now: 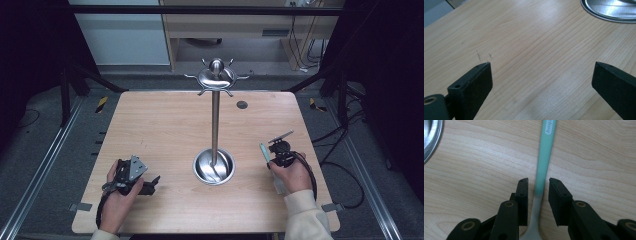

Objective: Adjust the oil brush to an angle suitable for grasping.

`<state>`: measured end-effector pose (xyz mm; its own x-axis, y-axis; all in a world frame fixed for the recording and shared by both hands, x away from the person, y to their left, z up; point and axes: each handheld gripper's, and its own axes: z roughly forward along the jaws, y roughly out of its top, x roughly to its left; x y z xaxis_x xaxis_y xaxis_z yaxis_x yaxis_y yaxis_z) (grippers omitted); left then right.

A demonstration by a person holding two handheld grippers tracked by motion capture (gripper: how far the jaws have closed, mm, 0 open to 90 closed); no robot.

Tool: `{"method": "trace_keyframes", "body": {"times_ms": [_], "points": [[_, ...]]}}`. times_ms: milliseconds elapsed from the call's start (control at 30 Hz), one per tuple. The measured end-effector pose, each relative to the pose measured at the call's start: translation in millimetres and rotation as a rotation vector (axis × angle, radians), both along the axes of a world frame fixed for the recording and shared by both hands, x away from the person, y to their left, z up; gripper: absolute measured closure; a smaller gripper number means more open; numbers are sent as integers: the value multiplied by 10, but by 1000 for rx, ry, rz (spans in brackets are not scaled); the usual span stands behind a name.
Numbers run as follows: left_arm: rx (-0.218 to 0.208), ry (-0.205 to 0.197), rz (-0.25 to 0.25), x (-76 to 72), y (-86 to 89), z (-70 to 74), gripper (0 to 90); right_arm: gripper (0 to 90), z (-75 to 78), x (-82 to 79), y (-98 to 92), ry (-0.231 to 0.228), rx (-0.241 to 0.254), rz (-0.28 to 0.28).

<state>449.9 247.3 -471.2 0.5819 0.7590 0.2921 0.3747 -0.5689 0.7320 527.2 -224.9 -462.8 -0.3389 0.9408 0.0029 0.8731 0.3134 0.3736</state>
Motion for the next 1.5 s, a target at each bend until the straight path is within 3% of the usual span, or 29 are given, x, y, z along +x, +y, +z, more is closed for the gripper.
{"method": "trace_keyframes", "body": {"times_ms": [200,933,1200,1500], "points": [[0,-1,1,-2,-2,-2,28,741,-36,17,-1,28,-9,-7],[2,-1,0,-2,-6,-1,28,811,-64,44,38,42,-29,-23],[2,-2,1,-3,-4,0,28,826,-48,47,18,58,-14,-35],[-1,-4,2,-2,1,1,28,827,77,20,-13,25,12,-25]]}}
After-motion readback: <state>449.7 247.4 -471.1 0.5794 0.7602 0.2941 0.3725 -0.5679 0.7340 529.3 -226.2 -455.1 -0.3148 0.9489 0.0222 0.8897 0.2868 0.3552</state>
